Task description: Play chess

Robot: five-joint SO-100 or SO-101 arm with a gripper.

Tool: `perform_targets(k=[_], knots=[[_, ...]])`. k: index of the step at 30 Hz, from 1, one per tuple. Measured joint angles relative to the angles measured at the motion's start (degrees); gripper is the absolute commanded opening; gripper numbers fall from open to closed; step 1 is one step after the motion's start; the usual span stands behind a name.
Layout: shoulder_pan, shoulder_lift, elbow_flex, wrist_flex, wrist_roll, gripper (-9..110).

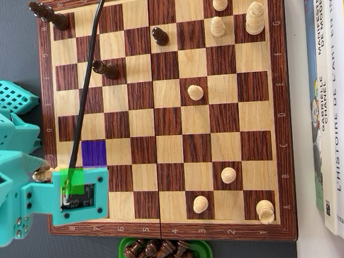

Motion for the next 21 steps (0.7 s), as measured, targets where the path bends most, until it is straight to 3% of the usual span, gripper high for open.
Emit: perform_targets(k=[21], knots=[[1.85, -5.54, 0.44, -1.41, -1.05, 7]])
